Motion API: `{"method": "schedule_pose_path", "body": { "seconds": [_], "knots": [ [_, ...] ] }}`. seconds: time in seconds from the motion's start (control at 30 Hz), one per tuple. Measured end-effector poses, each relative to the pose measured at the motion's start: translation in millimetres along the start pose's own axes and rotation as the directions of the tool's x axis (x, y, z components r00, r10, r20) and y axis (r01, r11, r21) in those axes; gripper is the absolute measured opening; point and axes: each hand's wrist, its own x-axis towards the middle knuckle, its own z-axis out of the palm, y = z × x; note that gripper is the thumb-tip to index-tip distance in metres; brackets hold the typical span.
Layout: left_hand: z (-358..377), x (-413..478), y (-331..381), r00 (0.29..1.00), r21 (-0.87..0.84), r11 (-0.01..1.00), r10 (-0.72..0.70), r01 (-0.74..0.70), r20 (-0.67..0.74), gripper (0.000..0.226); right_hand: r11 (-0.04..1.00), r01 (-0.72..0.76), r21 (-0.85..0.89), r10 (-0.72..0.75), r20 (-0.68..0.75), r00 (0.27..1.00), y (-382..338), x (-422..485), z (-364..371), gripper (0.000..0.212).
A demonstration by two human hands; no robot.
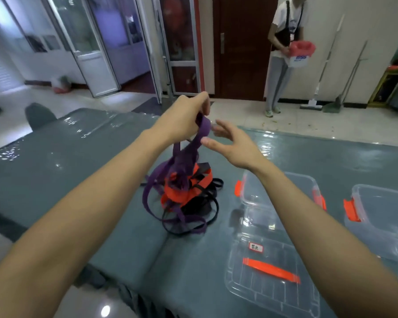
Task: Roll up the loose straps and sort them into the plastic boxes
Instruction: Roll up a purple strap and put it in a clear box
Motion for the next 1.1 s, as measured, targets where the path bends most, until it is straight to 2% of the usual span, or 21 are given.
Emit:
{"method": "schedule_pose_path", "body": {
  "seconds": [0.07, 0.1, 0.13, 0.2, 0.27, 0.37, 0.4, 0.47, 0.53, 0.6, 0.67, 0.7, 0.77, 0.8, 0.83, 0.87, 0.93, 0.97, 1.1],
  "knots": [
    [5, -13, -7, 1.0, -0.038, 0.999, -0.005, 0.006, 0.022, 0.03, 1.0, 0.008, 0.015, -0.008, 0.042, 0.999, -1, 8, 3, 0.052],
    [10, -22, -11, 1.0, -0.065, 0.998, -0.018, 0.019, 0.014, 0.029, 0.999, -0.007, 0.033, 0.005, 0.065, 0.998, 1, 7, 5, 0.042],
    [17, -30, -14, 1.0, -0.089, 0.996, -0.03, 0.03, 0.011, 0.029, 0.997, -0.035, 0.062, 0.028, 0.1, 0.995, 4, 5, 7, 0.039],
    [34, -44, -14, 0.998, -0.133, 0.99, -0.044, 0.051, 0.052, 0.031, 0.99, -0.094, 0.101, 0.074, 0.19, 0.979, 10, -3, 15, 0.051],
    [54, -54, -10, 0.994, -0.171, 0.983, -0.048, 0.065, 0.103, 0.034, 0.993, -0.114, 0.035, 0.104, 0.219, 0.97, 19, -9, 25, 0.061],
    [81, -68, -13, 0.985, -0.269, 0.955, -0.086, 0.124, 0.148, 0.035, 0.99, -0.138, -0.007, 0.136, 0.224, 0.965, 34, -19, 25, 0.047],
    [89, -74, -17, 0.971, -0.282, 0.945, -0.105, 0.164, 0.213, 0.037, 0.99, -0.142, -0.02, 0.143, 0.233, 0.962, 38, -23, 20, 0.041],
    [110, -91, -28, 0.895, -0.29, 0.92, -0.121, 0.263, 0.429, 0.047, 0.988, -0.128, -0.085, 0.146, 0.247, 0.958, 44, -32, 8, 0.034],
    [135, -110, -35, 0.785, -0.388, 0.829, -0.094, 0.402, 0.612, 0.054, 0.986, -0.109, -0.126, 0.138, 0.252, 0.958, 48, -40, -2, 0.03],
    [157, -127, -38, 0.746, -0.395, 0.81, -0.076, 0.433, 0.661, 0.044, 0.991, -0.11, -0.08, 0.127, 0.245, 0.961, 50, -46, -10, 0.025],
    [162, -133, -41, 0.778, -0.394, 0.815, -0.106, 0.425, 0.62, 0.024, 0.993, -0.117, 0.005, 0.114, 0.206, 0.972, 53, -46, -19, 0.023],
    [157, -129, -44, 0.826, -0.415, 0.8, -0.17, 0.434, 0.537, 0.026, 0.993, -0.116, 0.031, 0.108, 0.178, 0.978, 54, -45, -24, 0.022],
    [127, -105, -51, 0.89, -0.566, 0.689, -0.38, 0.453, 0.25, 0.028, 0.995, -0.103, 0.016, 0.1, 0.134, 0.986, 53, -40, -34, 0.021],
    [104, -89, -53, 0.872, -0.673, 0.614, -0.479, 0.413, 0.099, 0.029, 0.996, -0.083, -0.03, 0.086, 0.134, 0.987, 52, -37, -38, 0.021],
    [81, -74, -56, 0.852, -0.737, 0.588, -0.522, 0.332, -0.032, 0.028, 0.994, -0.051, -0.092, 0.064, 0.143, 0.988, 49, -32, -40, 0.021],
    [60, -61, -56, 0.857, -0.743, 0.615, -0.503, 0.262, -0.114, 0.027, 0.989, -0.012, -0.15, 0.035, 0.147, 0.989, 46, -28, -40, 0.019],
    [32, -46, -51, 0.907, -0.659, 0.716, -0.403, 0.23, -0.121, 0.029, 0.98, 0.037, -0.193, -0.017, 0.101, 0.995, 40, -18, -36, 0.017],
    [25, -44, -50, 0.918, -0.635, 0.735, -0.382, 0.237, -0.1, 0.032, 0.982, 0.041, -0.185, -0.029, 0.069, 0.997, 38, -12, -36, 0.017],
    [7, -58, -60, 0.861, -0.657, 0.719, -0.463, 0.225, -0.212, 0.034, 0.986, 0.085, -0.145, -0.076, 0.064, 0.995, 34, 0, -36, 0.021]
  ]
}}
